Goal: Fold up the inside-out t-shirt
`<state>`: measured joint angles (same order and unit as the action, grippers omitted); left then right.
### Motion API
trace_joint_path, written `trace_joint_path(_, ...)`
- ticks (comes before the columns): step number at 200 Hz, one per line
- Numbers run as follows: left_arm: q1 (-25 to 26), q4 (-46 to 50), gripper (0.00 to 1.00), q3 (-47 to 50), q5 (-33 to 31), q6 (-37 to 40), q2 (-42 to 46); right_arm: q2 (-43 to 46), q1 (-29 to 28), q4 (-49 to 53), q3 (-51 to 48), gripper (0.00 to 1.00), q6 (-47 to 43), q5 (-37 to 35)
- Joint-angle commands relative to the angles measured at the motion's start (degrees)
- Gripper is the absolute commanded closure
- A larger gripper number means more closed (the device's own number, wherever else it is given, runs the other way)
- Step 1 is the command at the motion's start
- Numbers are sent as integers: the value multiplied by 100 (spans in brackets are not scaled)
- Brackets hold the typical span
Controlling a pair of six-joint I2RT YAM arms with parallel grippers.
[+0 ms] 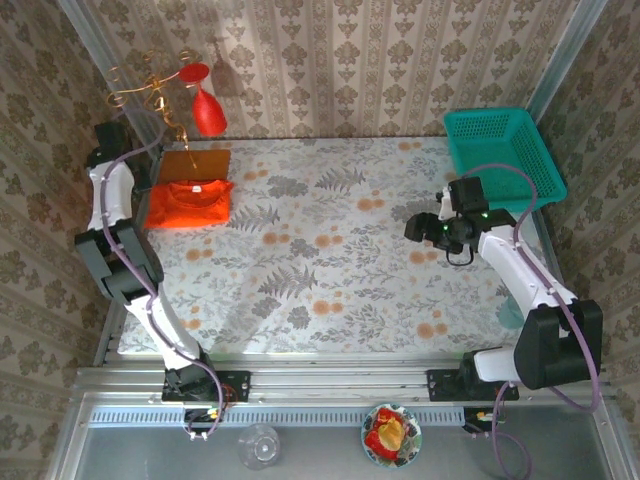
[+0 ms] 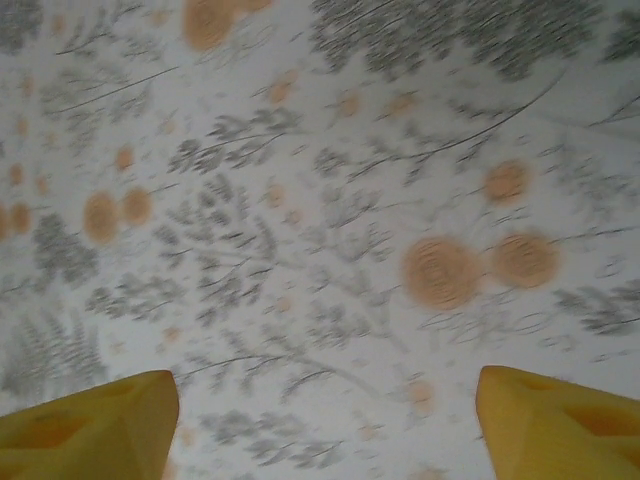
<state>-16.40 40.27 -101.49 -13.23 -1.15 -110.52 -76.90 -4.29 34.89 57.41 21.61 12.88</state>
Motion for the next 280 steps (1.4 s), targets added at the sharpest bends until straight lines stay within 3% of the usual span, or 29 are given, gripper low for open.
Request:
trace_joint_path(1,237,-505,42,837,227,-420,498,61,143,-262,-197,0,-146,-894)
trace_joint_path(21,471,-1031,32,1803,235,-565,1076,46,300,-595,-388,0,-138,-1274)
trace_joint_path(34,620,-1342,9,2374,248,-643,1363,57,337,-896,-573,0,-133,-1748)
trace_joint_path(43,716,-1565,0,2783,236,-721,1535,74,341,-1170,-755,0,-186,-2102)
trace_joint_path(81,1048,-3675,0,4960,194,-792,2202,154,366,-3288,-1832,0,-956,-2732)
trace_joint_path(112,1110,-5479,0,6260,647,-656,2341,-113,383,-5011,-2494,0,-1330,-2904)
trace_joint_path(130,1094,-5831,0,6393,1009,-441,2381,-246,386,-5257,-2405,0,-1387,-2865)
trace_joint_path(154,1113,-7343,0,6998,1501,-225,2442,-417,394,-6296,-2705,0,-1467,-2719)
trace_joint_path(191,1152,-7954,0,7305,2223,91,2460,-671,385,-8001,-3390,0,-1620,-2400)
trace_joint_path(227,1417,-10035,0,8183,2328,438,2028,-1068,369,-8727,-3580,0,-1775,-2079)
trace_joint_path(258,1469,-9268,0,7905,2217,522,2153,-1057,325,-8551,-3508,0,-1792,-2176)
trace_joint_path(280,1671,-9470,0,8006,1810,628,2146,-1055,298,-8478,-3463,0,-1826,-2193)
